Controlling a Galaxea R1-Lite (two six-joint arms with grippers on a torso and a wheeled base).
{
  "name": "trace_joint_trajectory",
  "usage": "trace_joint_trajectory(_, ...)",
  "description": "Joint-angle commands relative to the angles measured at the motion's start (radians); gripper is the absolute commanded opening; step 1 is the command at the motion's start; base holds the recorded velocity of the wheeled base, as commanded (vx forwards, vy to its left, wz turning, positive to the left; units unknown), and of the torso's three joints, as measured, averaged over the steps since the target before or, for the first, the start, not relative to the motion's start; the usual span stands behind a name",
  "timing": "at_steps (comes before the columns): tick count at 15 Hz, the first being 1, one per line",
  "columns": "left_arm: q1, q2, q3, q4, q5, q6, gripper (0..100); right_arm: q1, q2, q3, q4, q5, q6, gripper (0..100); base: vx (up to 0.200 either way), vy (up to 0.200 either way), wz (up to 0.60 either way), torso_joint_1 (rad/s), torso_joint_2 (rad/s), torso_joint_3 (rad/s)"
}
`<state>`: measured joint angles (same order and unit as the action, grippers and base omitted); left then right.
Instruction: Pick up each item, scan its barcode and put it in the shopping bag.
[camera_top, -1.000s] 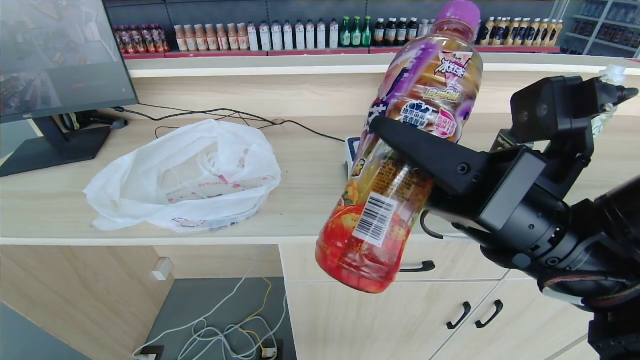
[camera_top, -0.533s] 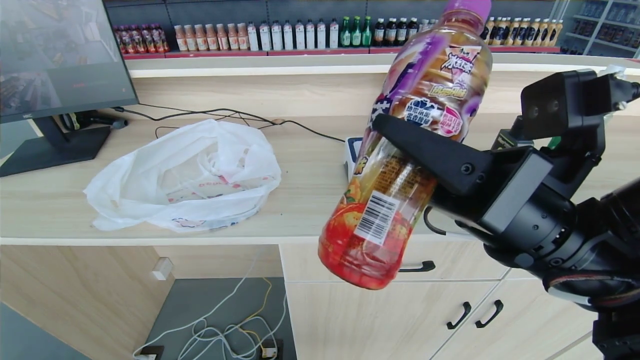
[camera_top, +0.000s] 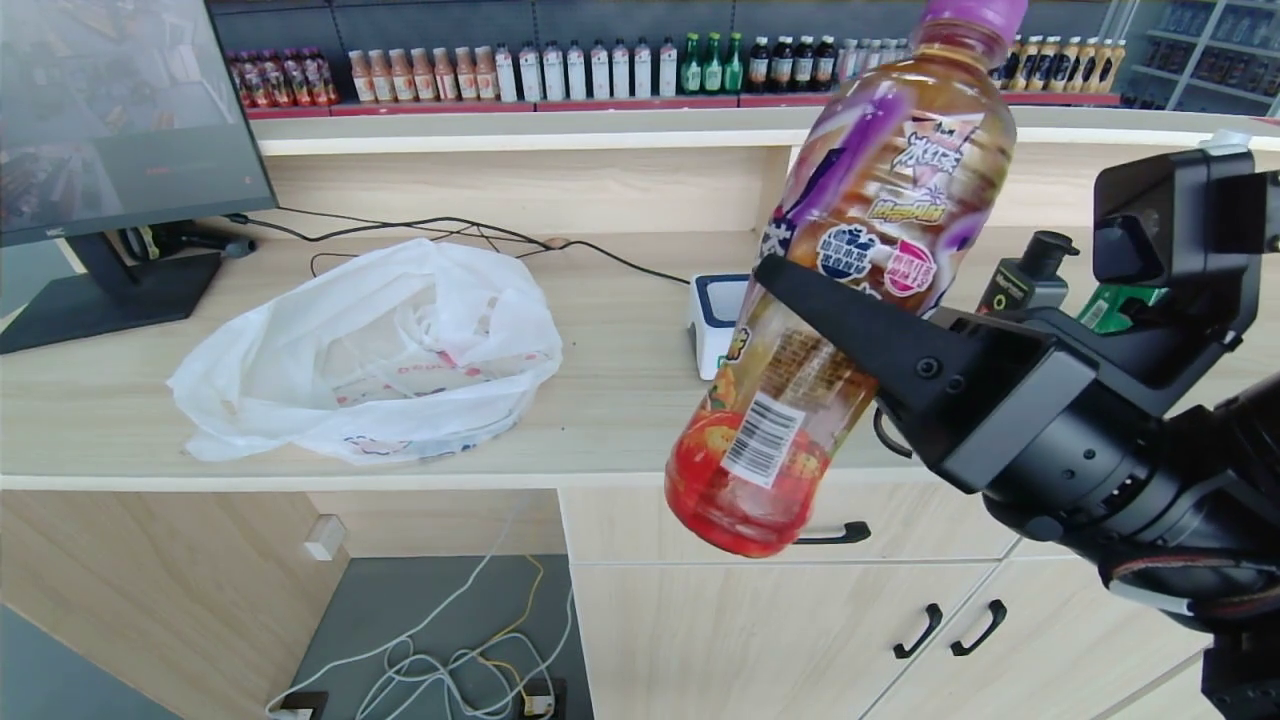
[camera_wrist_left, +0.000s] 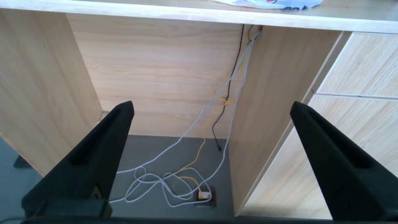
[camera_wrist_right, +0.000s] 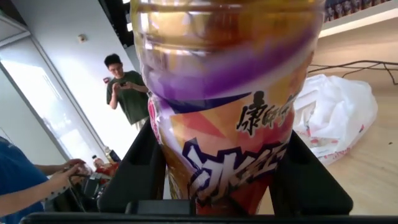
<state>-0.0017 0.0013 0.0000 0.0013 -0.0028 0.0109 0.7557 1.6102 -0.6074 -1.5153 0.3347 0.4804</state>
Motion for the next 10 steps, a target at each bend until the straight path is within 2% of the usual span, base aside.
trace_joint_trajectory(1, 0.0, 0.0, 0.0, 0.0, 0.0, 0.0, 100, -0.015, -0.009, 0.018, 0.0, -0.011, -0.023, 0, 0.0, 0.0, 0.0, 0.0, 0.0, 0.0)
trace_joint_trajectory(4, 0.0, 0.0, 0.0, 0.0, 0.0, 0.001, 100, -0.041, -0.026, 0.038, -0.002, -0.02, -0.125, 0, 0.0, 0.0, 0.0, 0.0, 0.0, 0.0)
trace_joint_trajectory(7, 0.0, 0.0, 0.0, 0.0, 0.001, 0.001, 100, -0.067, -0.036, 0.035, 0.001, -0.132, -0.192, 0, 0.0, 0.0, 0.0, 0.0, 0.0, 0.0)
trace_joint_trajectory(10, 0.0, 0.0, 0.0, 0.0, 0.001, 0.001, 100, -0.128, -0.033, 0.035, 0.012, -0.249, -0.324, 0, 0.0, 0.0, 0.0, 0.0, 0.0, 0.0)
